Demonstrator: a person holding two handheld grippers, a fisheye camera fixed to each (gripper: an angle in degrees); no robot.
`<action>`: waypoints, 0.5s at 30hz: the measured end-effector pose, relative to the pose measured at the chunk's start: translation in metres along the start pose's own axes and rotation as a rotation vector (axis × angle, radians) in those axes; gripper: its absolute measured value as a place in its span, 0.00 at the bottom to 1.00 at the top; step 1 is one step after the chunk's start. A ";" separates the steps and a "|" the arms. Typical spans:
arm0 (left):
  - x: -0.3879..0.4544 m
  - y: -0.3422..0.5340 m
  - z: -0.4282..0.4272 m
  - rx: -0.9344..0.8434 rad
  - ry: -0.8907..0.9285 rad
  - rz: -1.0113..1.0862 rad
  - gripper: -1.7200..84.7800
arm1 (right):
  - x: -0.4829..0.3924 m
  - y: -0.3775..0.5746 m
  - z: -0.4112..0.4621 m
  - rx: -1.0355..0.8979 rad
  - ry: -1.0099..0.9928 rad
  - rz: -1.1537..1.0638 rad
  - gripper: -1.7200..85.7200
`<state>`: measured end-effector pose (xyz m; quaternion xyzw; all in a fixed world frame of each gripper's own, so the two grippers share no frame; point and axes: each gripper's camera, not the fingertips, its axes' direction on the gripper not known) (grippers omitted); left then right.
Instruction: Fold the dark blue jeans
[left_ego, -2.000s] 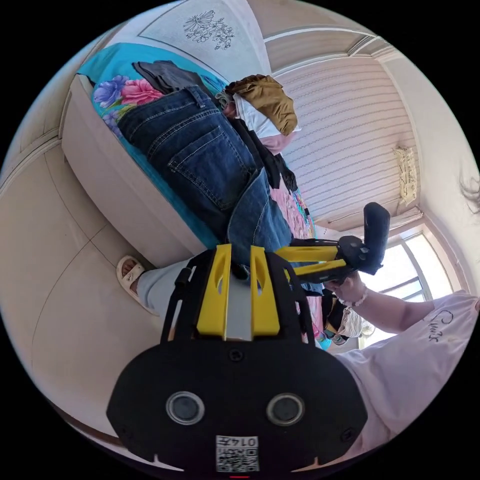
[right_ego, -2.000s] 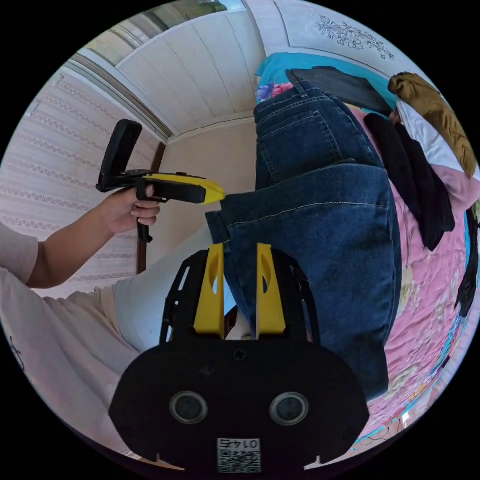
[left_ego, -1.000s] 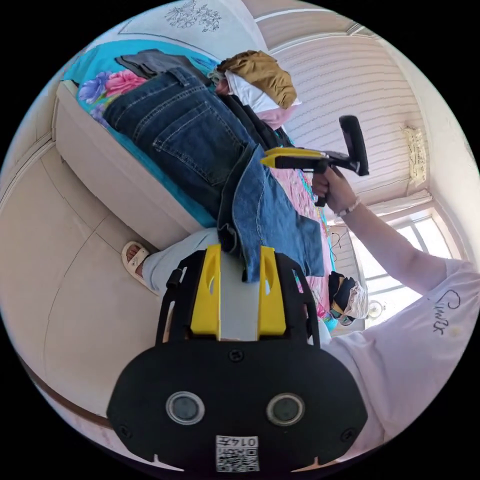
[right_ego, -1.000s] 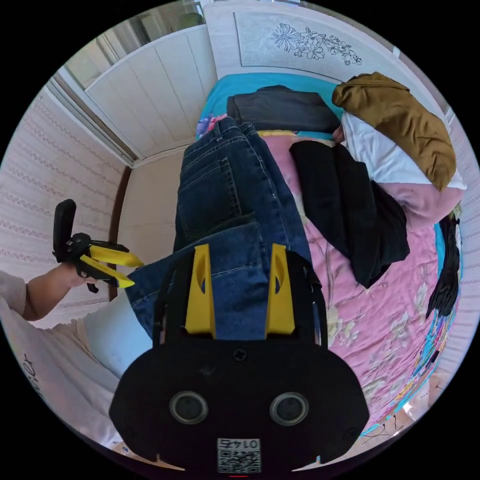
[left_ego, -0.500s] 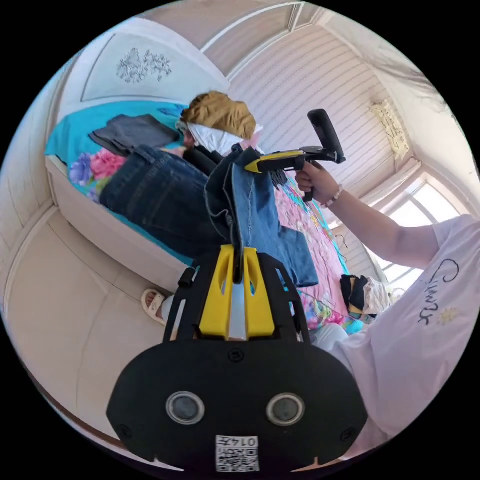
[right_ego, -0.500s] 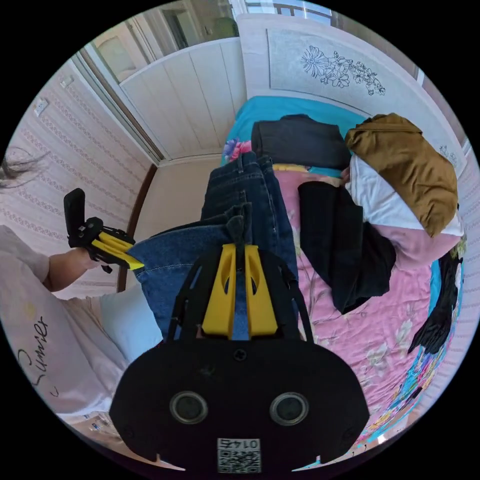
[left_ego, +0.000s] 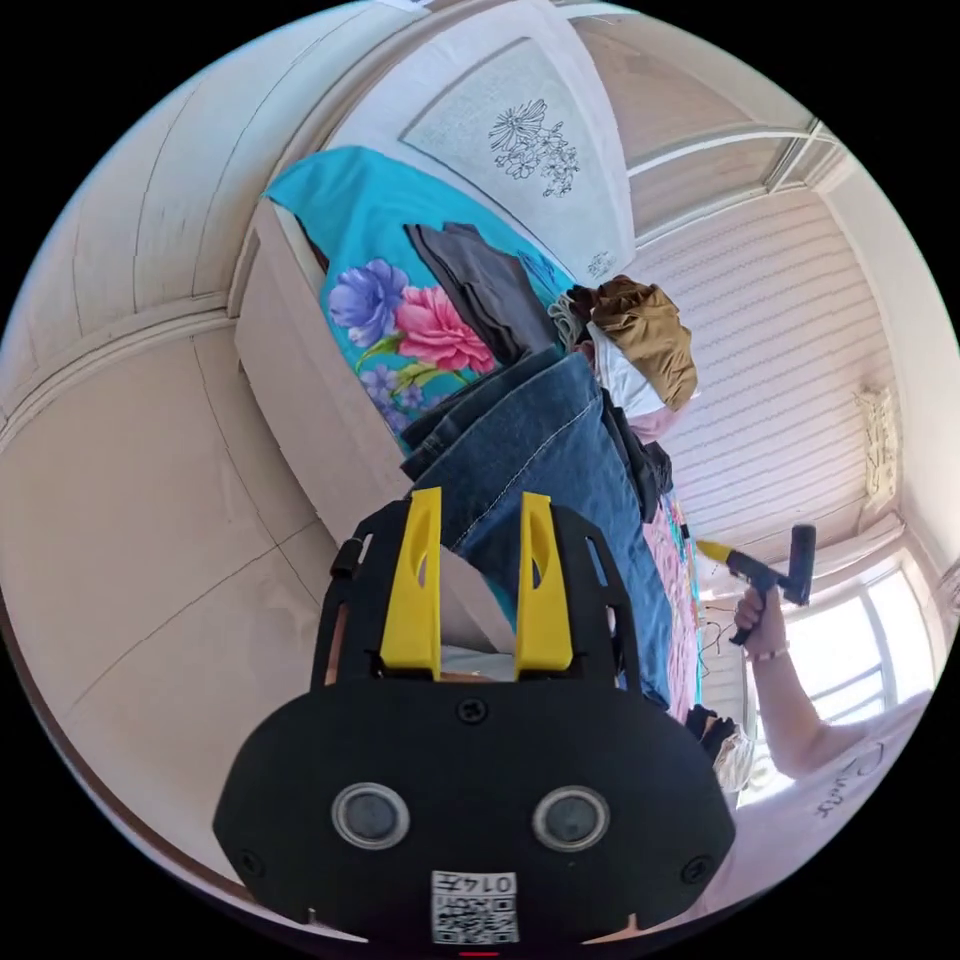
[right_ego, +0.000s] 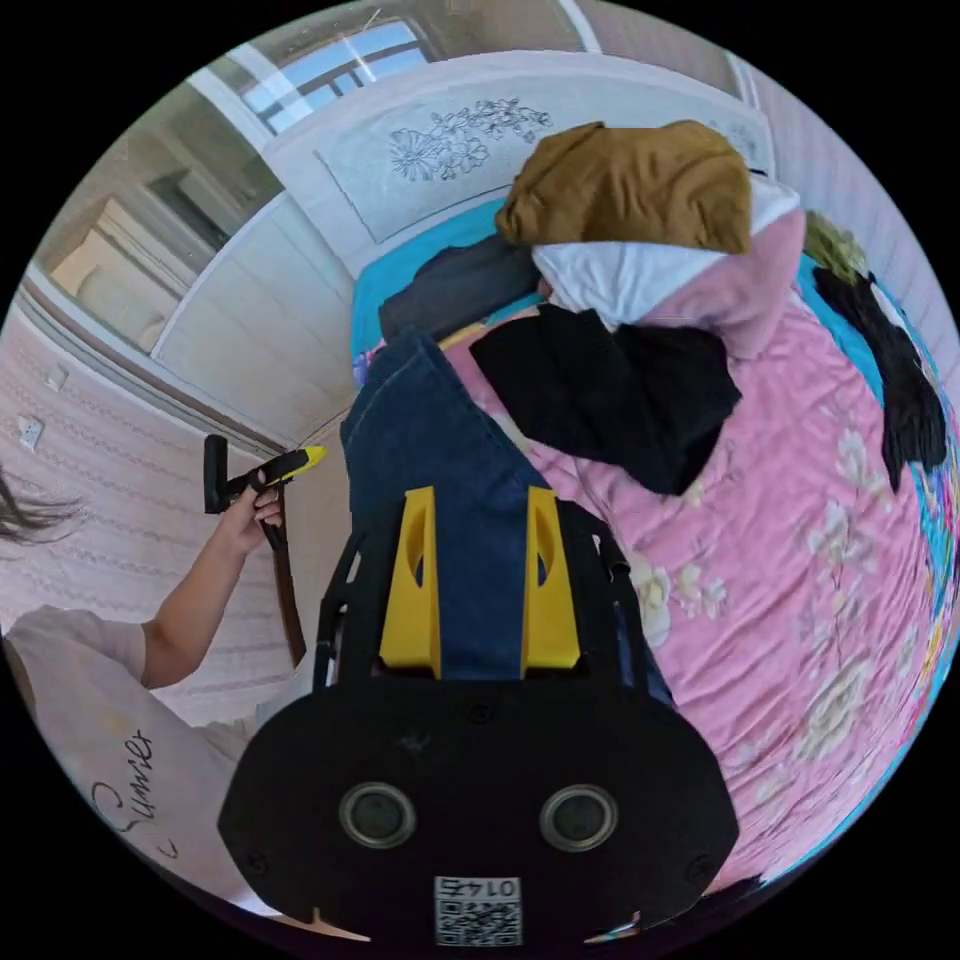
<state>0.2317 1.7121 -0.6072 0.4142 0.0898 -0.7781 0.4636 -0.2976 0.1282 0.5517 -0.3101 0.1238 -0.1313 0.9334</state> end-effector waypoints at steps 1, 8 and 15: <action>-0.002 0.002 0.003 0.000 0.008 -0.013 0.15 | 0.029 0.039 -0.018 0.035 0.008 0.114 0.17; -0.025 0.003 0.048 0.018 0.088 -0.148 0.18 | 0.118 0.215 -0.049 0.082 -0.023 0.600 0.18; -0.014 -0.013 0.085 -0.088 0.043 -0.129 0.15 | 0.150 0.236 -0.042 0.169 -0.226 0.721 0.17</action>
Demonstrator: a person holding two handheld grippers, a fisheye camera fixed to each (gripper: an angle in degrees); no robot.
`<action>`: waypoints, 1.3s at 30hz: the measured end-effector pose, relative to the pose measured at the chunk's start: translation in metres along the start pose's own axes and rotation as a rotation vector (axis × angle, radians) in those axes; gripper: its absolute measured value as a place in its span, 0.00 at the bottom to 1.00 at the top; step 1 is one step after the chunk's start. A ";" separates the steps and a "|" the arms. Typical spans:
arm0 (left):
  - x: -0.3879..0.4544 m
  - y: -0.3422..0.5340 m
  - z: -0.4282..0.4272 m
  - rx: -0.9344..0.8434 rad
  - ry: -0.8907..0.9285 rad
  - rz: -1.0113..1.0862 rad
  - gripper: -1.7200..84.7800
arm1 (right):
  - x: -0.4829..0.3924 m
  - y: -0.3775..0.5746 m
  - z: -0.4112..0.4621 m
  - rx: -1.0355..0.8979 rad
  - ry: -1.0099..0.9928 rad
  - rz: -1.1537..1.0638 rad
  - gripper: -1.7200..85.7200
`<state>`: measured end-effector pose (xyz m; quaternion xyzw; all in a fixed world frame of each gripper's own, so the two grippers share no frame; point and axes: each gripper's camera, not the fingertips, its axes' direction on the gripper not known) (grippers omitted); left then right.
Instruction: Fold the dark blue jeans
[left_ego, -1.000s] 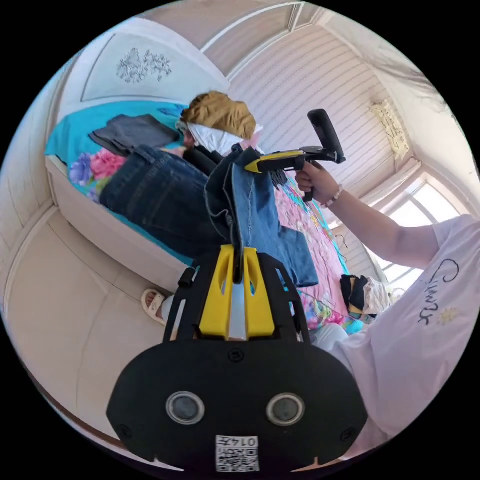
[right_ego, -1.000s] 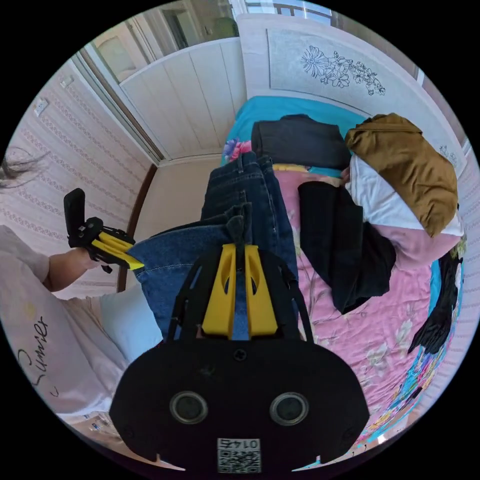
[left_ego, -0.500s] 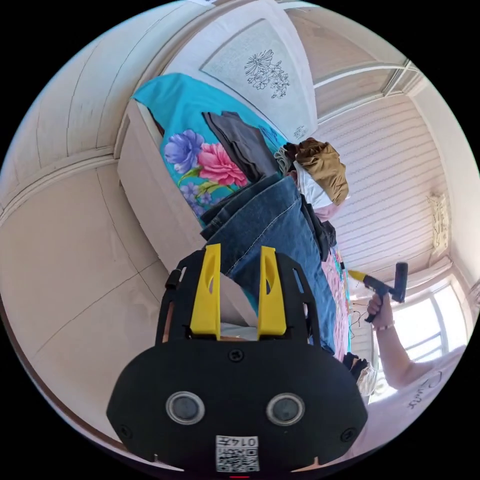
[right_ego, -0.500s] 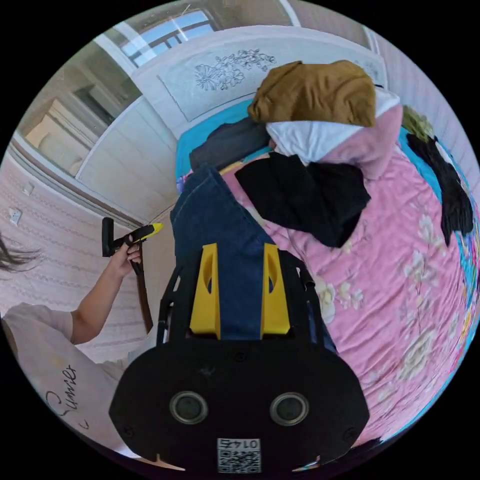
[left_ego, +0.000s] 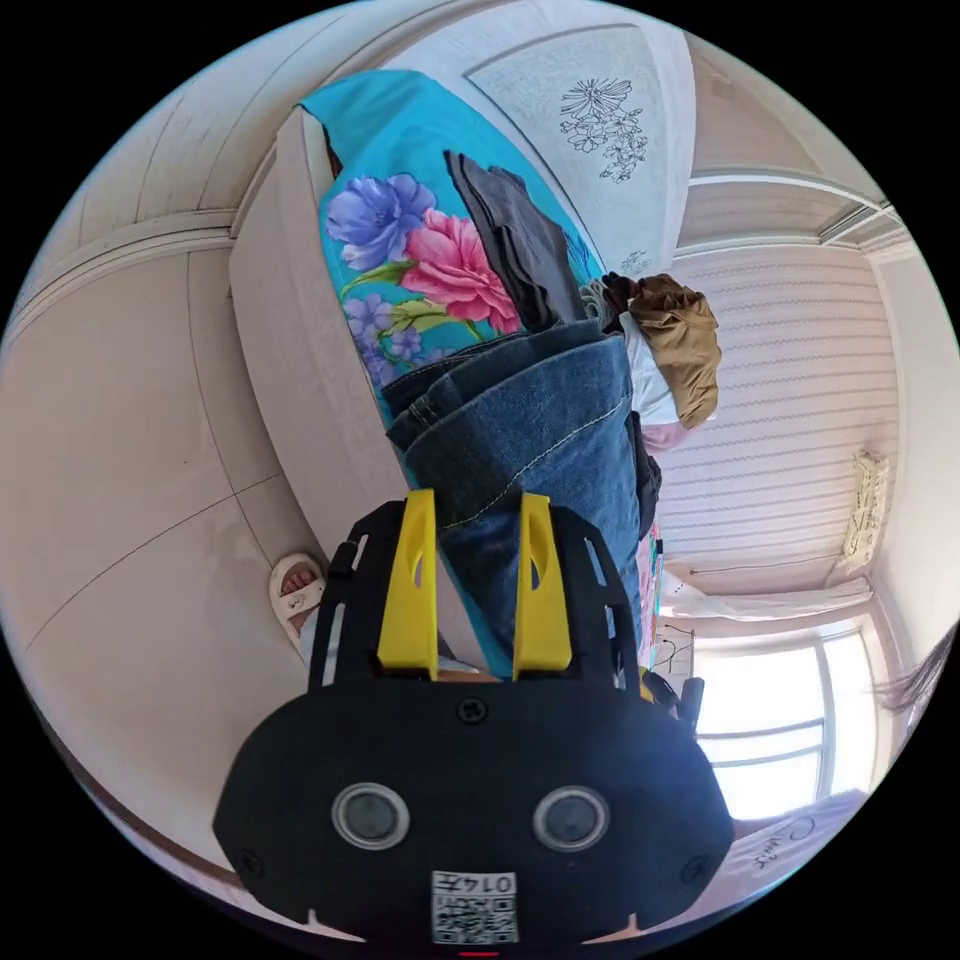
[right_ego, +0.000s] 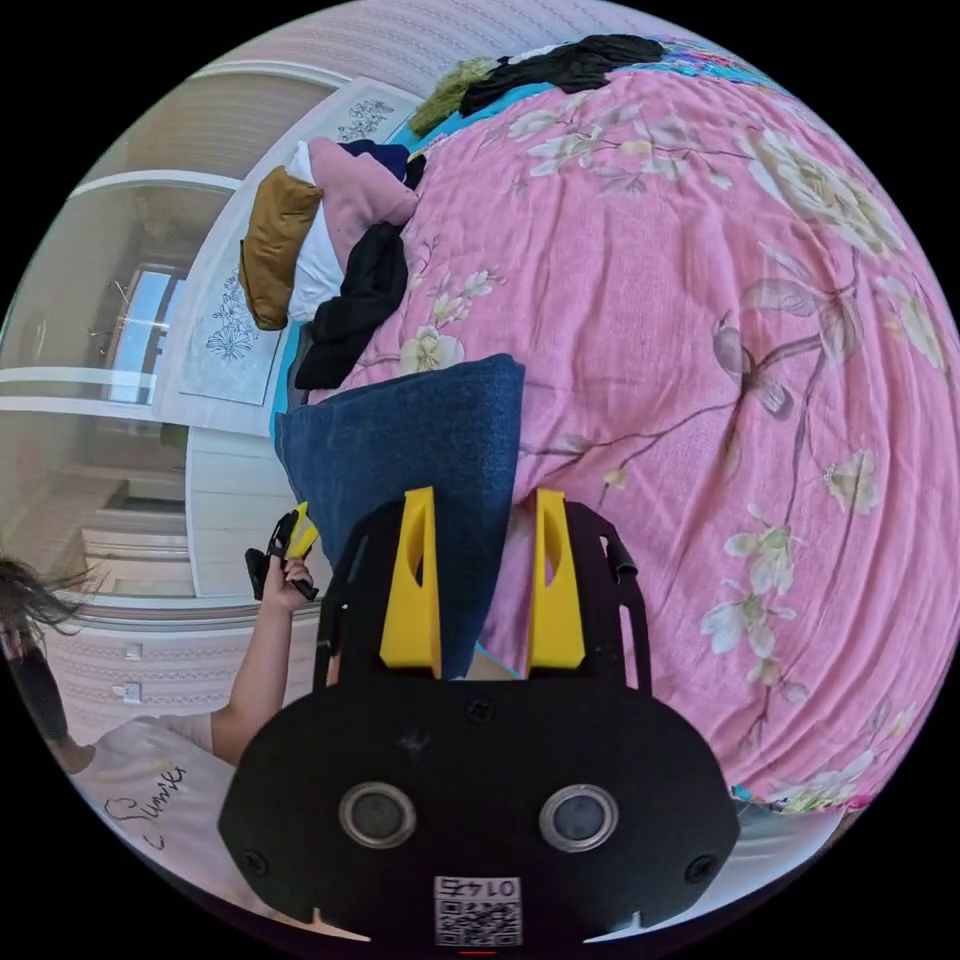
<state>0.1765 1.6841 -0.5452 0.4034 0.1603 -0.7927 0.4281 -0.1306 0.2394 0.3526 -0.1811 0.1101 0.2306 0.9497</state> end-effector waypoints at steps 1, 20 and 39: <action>0.003 0.001 0.000 0.002 -0.011 0.014 0.14 | -0.002 -0.003 -0.006 -0.011 -0.004 -0.023 0.16; 0.161 0.137 0.102 -0.048 -0.072 0.518 0.11 | -0.017 0.000 -0.188 -0.019 -0.182 -0.352 0.04; 0.287 0.442 0.337 -0.363 -0.158 1.249 0.01 | 0.020 0.070 -0.235 -0.022 0.398 -0.401 0.02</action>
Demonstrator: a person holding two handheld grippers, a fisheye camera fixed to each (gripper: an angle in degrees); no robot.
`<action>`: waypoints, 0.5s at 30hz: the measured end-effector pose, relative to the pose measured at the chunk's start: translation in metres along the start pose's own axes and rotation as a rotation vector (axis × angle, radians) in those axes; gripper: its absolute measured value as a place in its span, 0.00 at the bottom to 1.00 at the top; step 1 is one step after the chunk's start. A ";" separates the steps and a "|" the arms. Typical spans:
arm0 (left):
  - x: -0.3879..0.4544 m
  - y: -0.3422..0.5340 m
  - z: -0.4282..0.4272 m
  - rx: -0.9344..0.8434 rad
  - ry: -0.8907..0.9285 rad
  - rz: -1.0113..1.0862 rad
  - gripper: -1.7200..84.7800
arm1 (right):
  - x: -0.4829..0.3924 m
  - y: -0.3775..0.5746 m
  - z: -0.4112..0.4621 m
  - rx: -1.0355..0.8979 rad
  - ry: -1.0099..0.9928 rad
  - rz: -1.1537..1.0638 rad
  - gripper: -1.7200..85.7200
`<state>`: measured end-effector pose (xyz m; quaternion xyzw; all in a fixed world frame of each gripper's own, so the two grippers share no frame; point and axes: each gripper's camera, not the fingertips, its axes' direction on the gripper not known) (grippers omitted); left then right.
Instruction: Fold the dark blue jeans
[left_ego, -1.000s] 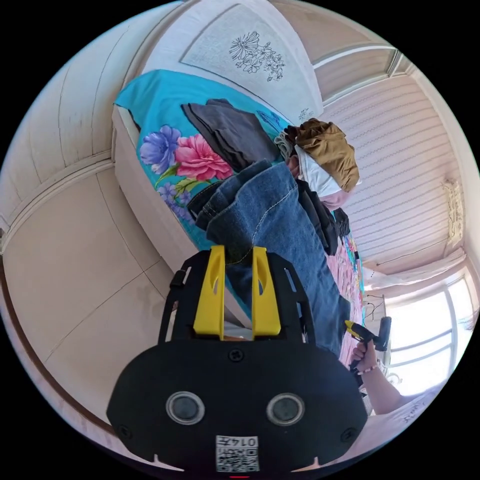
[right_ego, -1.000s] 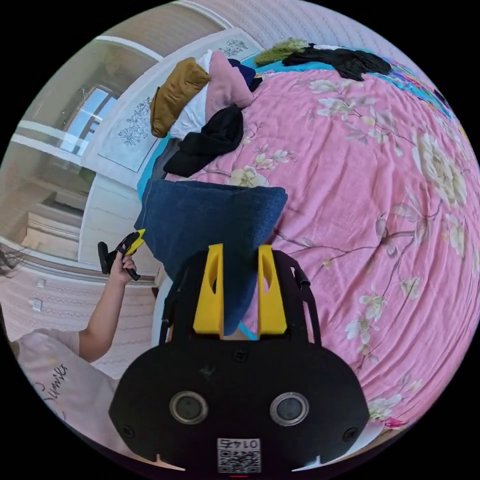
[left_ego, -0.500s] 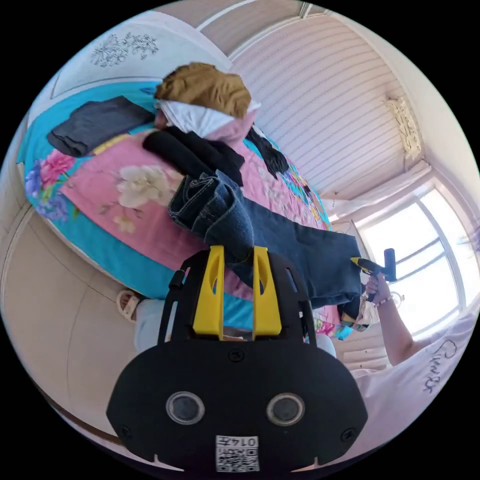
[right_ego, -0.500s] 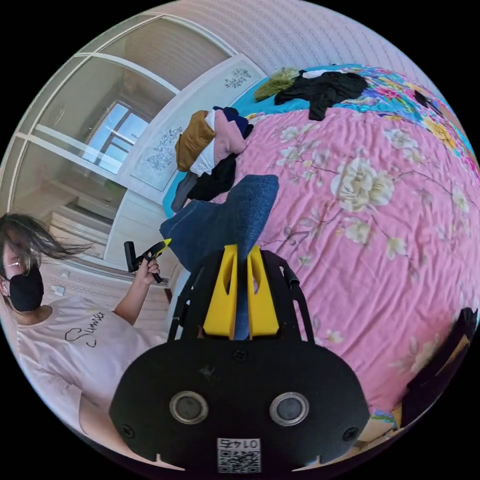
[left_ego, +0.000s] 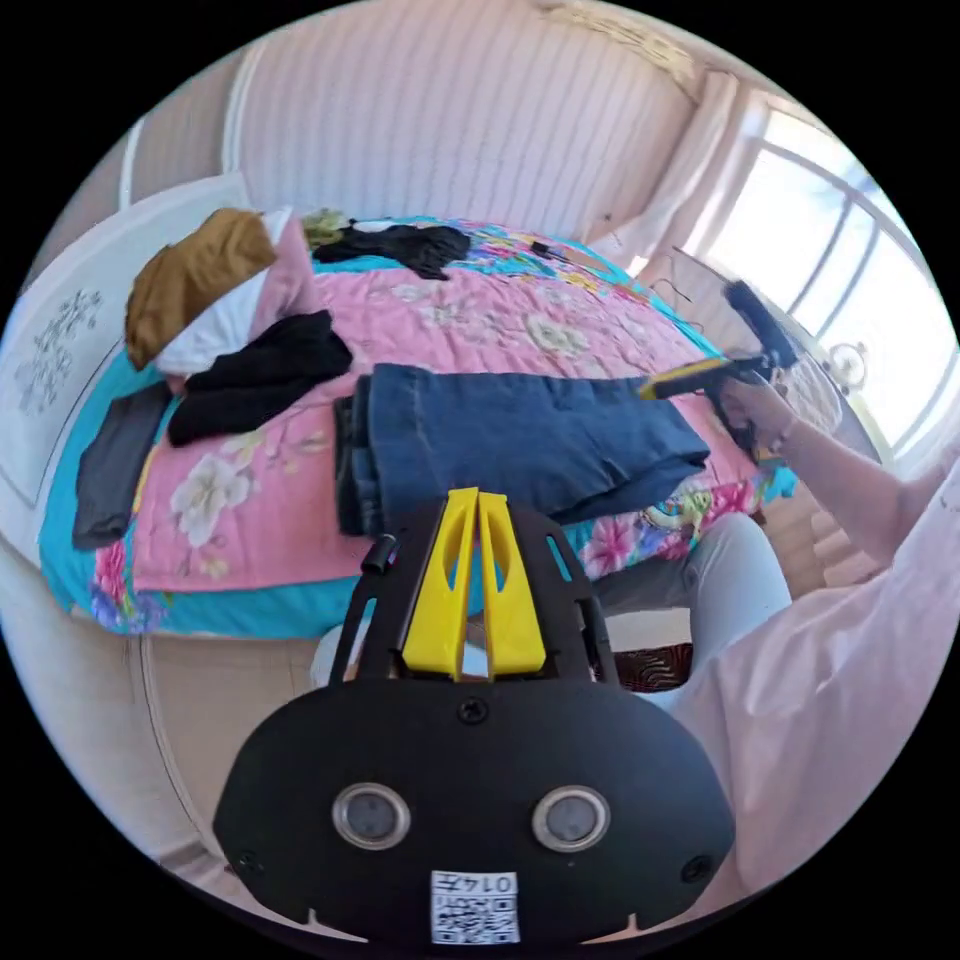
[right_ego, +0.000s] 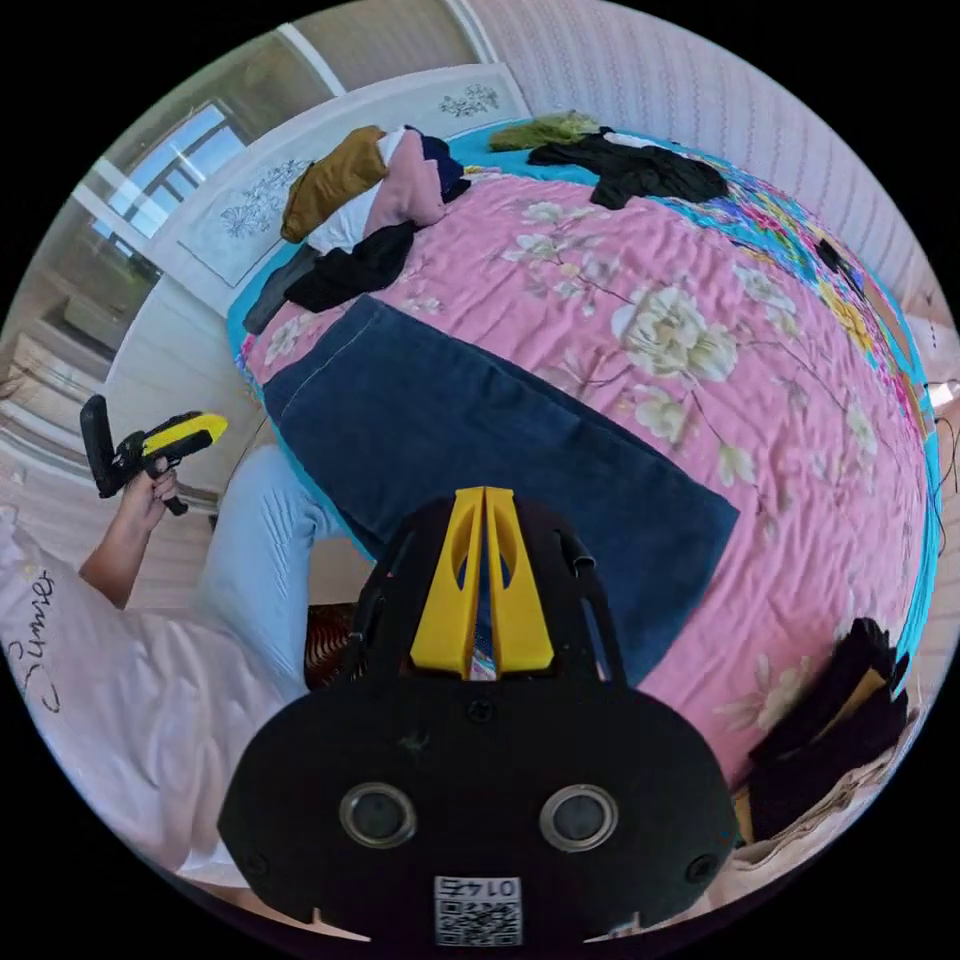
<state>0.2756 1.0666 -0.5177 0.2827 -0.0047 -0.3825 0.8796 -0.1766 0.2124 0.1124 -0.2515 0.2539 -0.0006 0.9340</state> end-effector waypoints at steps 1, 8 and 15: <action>0.015 -0.008 0.016 -0.013 0.021 0.039 0.01 | -0.013 -0.018 0.012 -0.010 0.007 -0.046 0.02; 0.134 -0.045 0.212 -0.217 0.038 0.247 0.01 | -0.012 -0.075 0.103 -0.263 0.170 0.022 0.01; 0.160 -0.032 0.240 -0.127 0.065 0.291 0.01 | 0.003 -0.084 0.079 -0.295 0.106 -0.021 0.01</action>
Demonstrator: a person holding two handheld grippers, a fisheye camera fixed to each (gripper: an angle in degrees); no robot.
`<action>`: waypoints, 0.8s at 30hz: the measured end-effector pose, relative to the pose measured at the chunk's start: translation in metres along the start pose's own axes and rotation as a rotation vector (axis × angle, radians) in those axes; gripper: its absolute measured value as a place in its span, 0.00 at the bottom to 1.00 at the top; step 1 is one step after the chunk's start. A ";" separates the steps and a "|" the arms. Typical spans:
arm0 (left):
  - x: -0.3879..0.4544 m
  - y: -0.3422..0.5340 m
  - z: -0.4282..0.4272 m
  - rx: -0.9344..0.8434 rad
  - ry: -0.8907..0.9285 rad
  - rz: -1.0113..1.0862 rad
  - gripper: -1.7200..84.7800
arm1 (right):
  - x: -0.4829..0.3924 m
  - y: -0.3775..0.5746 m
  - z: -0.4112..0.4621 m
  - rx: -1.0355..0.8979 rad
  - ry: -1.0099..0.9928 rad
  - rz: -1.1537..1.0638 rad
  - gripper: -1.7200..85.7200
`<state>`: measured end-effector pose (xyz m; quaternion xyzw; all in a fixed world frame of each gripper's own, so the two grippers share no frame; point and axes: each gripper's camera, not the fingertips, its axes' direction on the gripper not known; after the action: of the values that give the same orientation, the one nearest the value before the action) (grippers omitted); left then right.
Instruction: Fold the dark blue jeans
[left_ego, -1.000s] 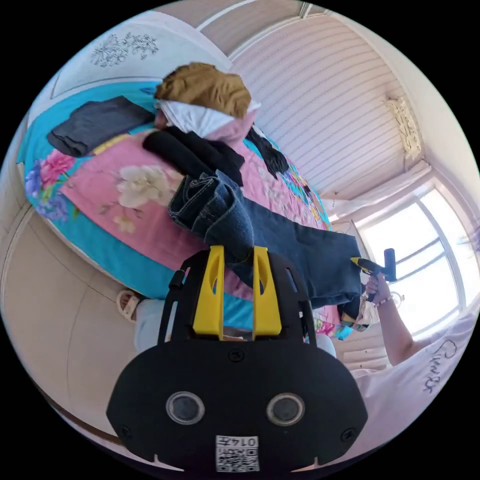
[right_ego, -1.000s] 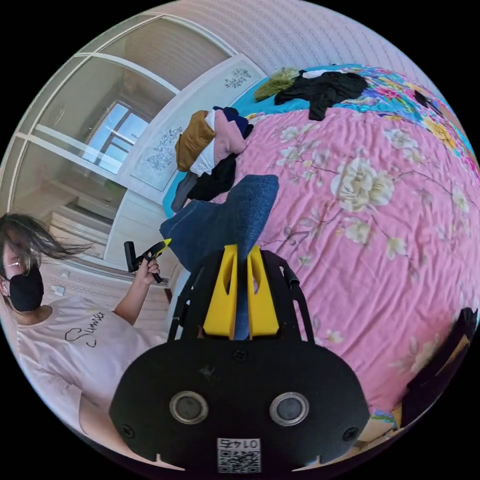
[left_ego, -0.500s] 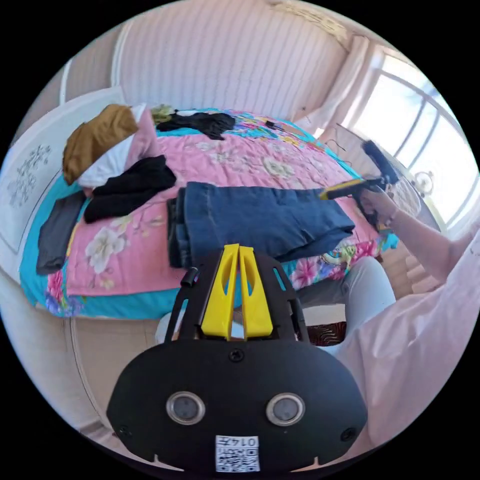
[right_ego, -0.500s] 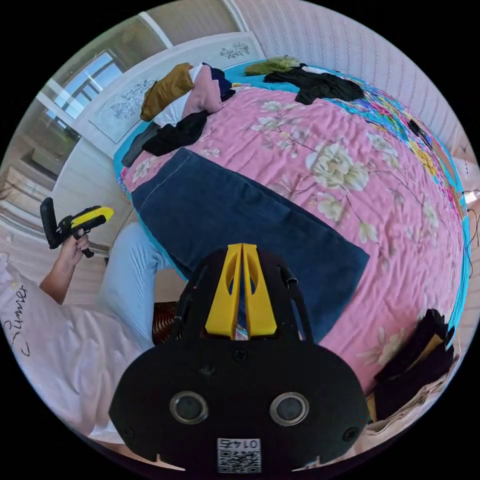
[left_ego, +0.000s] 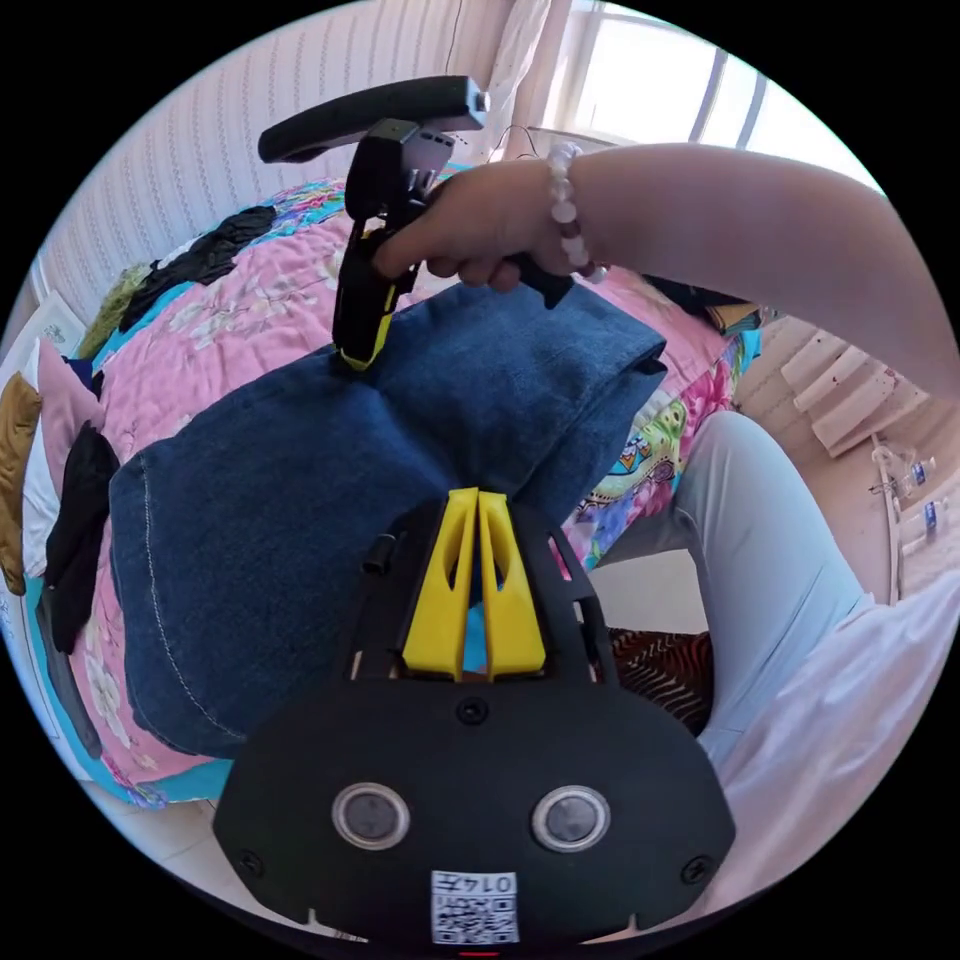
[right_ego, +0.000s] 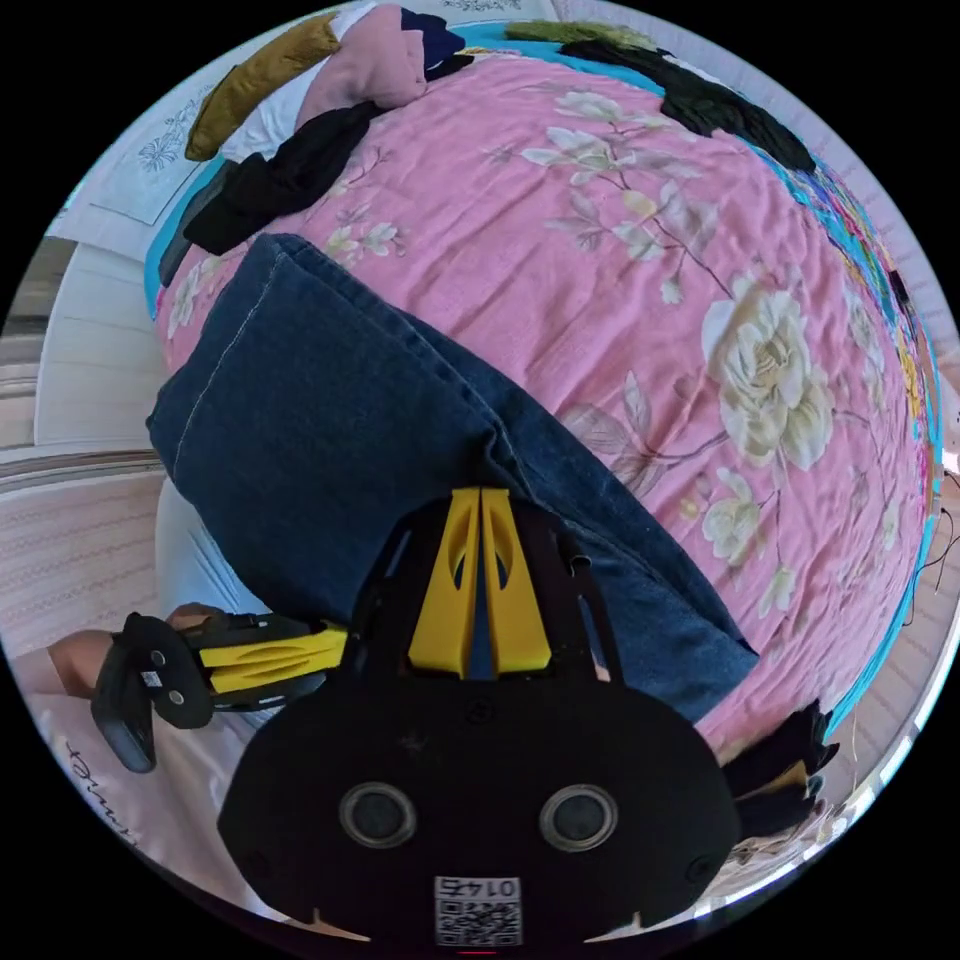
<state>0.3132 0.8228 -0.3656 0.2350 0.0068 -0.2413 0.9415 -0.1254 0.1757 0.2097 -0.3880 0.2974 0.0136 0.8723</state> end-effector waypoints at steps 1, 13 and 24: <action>0.002 0.000 0.004 0.008 -0.001 0.000 0.01 | 0.002 0.002 -0.012 0.070 0.016 0.003 0.01; 0.000 -0.014 0.056 -0.058 0.091 0.031 0.01 | 0.045 0.114 -0.021 0.381 -0.144 0.185 0.01; -0.002 -0.162 0.095 -0.001 0.167 0.157 0.07 | 0.118 0.421 0.004 0.682 -0.302 0.800 0.12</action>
<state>0.2279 0.6562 -0.3525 0.2538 0.0670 -0.1463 0.9538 -0.1336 0.4483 -0.1319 0.0666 0.2807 0.3027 0.9084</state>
